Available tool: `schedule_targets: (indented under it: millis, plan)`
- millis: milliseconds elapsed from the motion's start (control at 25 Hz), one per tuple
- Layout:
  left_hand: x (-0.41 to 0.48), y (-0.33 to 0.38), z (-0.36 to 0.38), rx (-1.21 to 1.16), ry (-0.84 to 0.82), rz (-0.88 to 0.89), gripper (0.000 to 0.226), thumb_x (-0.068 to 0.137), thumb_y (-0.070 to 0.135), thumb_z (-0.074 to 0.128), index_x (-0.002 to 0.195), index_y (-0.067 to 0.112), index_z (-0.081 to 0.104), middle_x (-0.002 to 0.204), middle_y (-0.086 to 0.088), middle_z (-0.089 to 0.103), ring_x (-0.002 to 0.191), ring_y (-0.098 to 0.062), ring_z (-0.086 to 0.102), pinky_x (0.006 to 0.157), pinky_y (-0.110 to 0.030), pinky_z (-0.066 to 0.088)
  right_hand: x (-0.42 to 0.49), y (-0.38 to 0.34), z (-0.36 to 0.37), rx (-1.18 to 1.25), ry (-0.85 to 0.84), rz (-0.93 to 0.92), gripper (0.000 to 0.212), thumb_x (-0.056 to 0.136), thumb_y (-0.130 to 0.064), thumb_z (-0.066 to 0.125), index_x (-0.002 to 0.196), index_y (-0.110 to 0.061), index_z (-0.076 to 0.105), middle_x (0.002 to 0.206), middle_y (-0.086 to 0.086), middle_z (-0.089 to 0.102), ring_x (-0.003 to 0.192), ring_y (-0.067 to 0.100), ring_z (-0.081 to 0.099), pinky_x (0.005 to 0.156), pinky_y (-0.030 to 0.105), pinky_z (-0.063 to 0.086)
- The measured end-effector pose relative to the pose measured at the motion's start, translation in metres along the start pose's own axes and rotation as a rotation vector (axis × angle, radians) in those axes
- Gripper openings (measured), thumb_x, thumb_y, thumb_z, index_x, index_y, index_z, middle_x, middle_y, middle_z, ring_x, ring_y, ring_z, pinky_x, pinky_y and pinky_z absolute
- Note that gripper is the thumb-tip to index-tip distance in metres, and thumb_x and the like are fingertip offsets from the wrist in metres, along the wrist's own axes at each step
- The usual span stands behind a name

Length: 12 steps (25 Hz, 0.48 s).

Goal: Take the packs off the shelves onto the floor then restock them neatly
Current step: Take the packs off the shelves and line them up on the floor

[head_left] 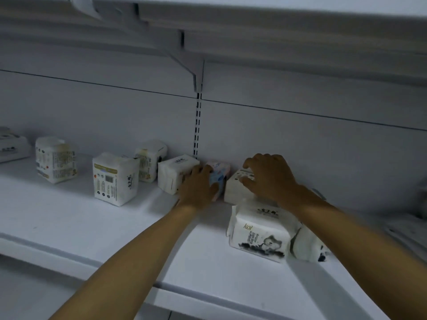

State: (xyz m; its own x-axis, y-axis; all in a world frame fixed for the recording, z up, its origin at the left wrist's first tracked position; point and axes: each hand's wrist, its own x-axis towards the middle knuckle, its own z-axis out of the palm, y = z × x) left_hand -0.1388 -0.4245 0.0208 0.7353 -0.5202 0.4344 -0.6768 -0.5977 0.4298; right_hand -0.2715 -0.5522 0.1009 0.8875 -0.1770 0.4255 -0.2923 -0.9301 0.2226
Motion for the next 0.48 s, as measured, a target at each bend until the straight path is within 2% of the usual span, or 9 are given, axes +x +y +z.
schedule_targets:
  millis: [80,160,280,400,480]
  plan:
    - [-0.002,0.004,-0.006,-0.159,0.081,-0.032,0.046,0.09,0.034,0.061,0.131,0.017,0.049,0.133,-0.006,0.048,0.114,-0.027,0.054,0.08,-0.029,0.039,0.011,0.005,0.002,0.062,0.0,-0.006,0.041,0.089,-0.044,0.055,0.123,-0.02,0.057,0.123,0.005,0.059,0.112,0.025,0.054,0.098,0.038,0.036]
    - [-0.002,0.007,-0.022,-0.355,0.173,-0.055,0.046,0.086,0.031,0.066,0.127,0.015,0.053,0.127,-0.007,0.05,0.108,-0.02,0.053,0.077,-0.017,0.035,0.025,0.007,0.0,0.233,0.037,0.033,0.046,0.089,-0.043,0.058,0.127,-0.018,0.055,0.126,0.008,0.057,0.114,0.027,0.053,0.096,0.038,0.04]
    - [-0.007,0.004,-0.059,-0.631,0.292,-0.092,0.044,0.077,0.03,0.06,0.117,0.014,0.056,0.115,-0.004,0.05,0.093,-0.005,0.049,0.068,-0.003,0.039,0.05,-0.005,-0.014,0.799,0.037,0.191,0.057,0.09,-0.052,0.055,0.135,-0.019,0.047,0.133,0.008,0.051,0.118,0.023,0.05,0.093,0.034,0.042]
    - [-0.024,0.001,-0.1,-0.864,0.316,-0.143,0.027,0.086,0.009,0.059,0.111,0.014,0.05,0.106,-0.003,0.057,0.087,-0.004,0.058,0.062,-0.008,0.046,0.066,-0.034,-0.033,1.292,-0.108,0.24,0.068,0.085,-0.062,0.054,0.138,-0.021,0.042,0.124,0.003,0.054,0.11,0.018,0.054,0.087,0.03,0.042]
    - [-0.041,0.003,-0.119,-0.962,0.311,-0.171,0.022,0.094,0.007,0.053,0.113,0.013,0.043,0.097,0.001,0.058,0.076,0.004,0.061,0.057,-0.01,0.047,0.063,-0.064,-0.045,1.45,-0.226,0.1,0.062,0.079,-0.064,0.055,0.121,-0.019,0.057,0.109,0.004,0.067,0.101,0.022,0.066,0.084,0.034,0.051]
